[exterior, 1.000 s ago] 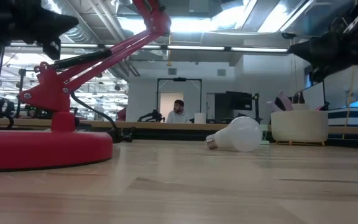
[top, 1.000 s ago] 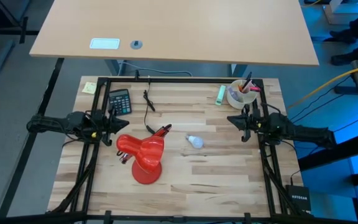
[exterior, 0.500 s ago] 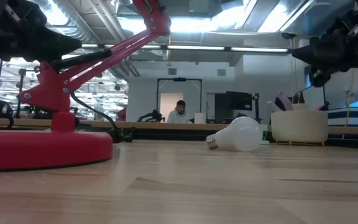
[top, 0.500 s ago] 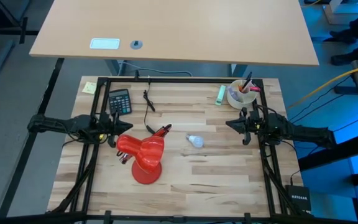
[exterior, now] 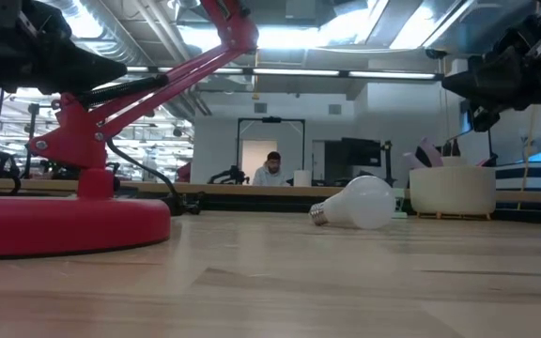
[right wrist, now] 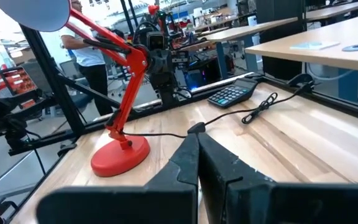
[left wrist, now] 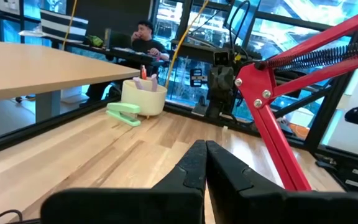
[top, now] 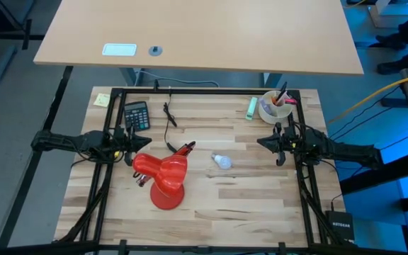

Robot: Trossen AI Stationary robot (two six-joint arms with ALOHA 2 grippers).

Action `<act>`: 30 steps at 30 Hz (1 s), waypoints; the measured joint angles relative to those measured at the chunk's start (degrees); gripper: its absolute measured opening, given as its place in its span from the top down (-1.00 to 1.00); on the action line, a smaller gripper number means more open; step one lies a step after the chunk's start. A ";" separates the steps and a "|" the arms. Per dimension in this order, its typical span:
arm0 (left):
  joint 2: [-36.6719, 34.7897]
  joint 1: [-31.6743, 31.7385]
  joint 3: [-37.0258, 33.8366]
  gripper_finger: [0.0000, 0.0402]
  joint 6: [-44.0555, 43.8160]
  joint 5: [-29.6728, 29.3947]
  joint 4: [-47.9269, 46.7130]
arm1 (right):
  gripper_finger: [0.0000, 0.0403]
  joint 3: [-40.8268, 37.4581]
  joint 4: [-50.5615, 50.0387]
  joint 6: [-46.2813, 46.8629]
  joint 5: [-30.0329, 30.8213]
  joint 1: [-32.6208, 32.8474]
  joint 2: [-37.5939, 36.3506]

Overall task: Screw lightbulb
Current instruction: Return to Home Position

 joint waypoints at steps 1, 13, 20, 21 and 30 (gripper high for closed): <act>0.00 0.00 0.00 1.00 0.14 0.00 -0.02 | 0.97 0.00 -0.01 -0.02 0.00 0.00 0.00; 0.00 0.00 0.00 1.00 -0.10 0.00 -0.02 | 0.97 -0.02 -0.22 -0.01 0.00 0.00 0.55; 0.00 0.00 0.00 1.00 -0.12 0.00 -0.02 | 0.97 -0.02 -0.28 -0.02 0.00 0.01 0.55; 0.00 0.00 0.00 1.00 0.10 0.00 -0.02 | 0.97 -0.03 -0.28 -0.02 0.00 0.01 0.55; 0.00 0.00 0.00 1.00 0.09 0.00 -0.02 | 0.97 -0.04 -0.37 -0.02 0.00 0.00 0.55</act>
